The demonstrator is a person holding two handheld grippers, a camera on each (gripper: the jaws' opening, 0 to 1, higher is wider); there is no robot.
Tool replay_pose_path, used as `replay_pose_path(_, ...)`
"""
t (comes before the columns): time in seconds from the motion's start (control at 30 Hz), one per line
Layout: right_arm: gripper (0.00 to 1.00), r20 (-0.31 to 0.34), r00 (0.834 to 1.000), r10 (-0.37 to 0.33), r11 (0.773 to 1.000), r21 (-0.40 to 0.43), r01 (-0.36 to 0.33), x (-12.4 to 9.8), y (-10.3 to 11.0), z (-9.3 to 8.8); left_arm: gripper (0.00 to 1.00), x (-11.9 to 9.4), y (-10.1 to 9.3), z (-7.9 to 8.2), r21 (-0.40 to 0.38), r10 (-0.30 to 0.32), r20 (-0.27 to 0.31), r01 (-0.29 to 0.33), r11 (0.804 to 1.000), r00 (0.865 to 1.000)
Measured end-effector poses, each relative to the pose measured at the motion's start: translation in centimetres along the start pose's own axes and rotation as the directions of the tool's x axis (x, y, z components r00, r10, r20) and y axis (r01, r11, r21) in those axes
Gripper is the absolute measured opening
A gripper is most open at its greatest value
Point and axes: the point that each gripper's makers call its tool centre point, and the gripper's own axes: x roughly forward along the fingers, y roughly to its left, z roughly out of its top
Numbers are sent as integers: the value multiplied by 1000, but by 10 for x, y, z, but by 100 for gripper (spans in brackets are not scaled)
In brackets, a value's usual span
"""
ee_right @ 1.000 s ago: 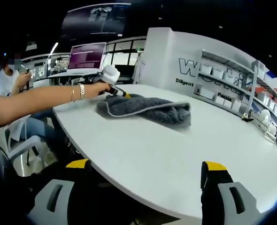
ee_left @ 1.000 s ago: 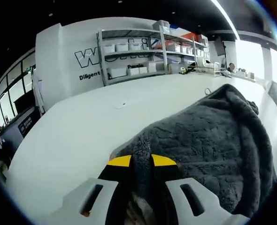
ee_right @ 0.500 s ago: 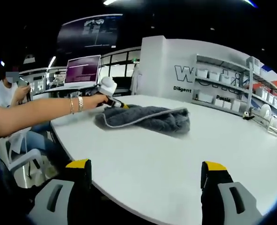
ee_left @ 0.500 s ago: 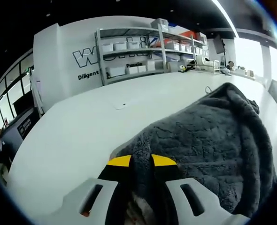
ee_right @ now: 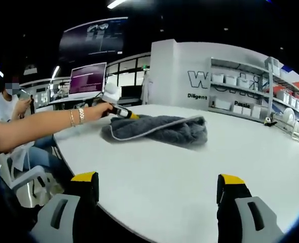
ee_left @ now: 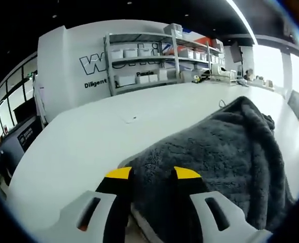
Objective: Open the folded towel by lifting each exposed corner and separating the folded layers until the towel lies flat within the target outline without major curled edges
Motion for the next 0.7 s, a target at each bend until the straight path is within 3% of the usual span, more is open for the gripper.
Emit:
replay_pose_path(0.17,99,-23,1000,8,1000,12,-7,7,-2,-7,61,-16,-4,12,37,-35,0,35,999,999)
replay_pose_path(0.27,99,-17,1000,12,1000,21,-12,7,-1,-7,76,-32,-24,14,-6,-116,-19,116,993,993)
replay_pose_path(0.3,99,-20,1000,13,1000,22,-13,7,-1,-7,79,-37,-29,15,-3,-126,-20,126,992,992)
replay_pose_path(0.4,99,-28,1000,6,1000,26,-5,10,-4,-8,83,-61,-46,13,131,-125,-51,130,983,991)
replay_pose_path(0.53,99,-29,1000,6,999,33,-5,11,-7,-6,90,-87,-67,11,152,-162,-44,167,974,986)
replay_pose_path(0.7,99,-38,999,-1,1000,21,1,13,-11,-2,95,-126,-94,-8,193,-227,-64,235,953,972)
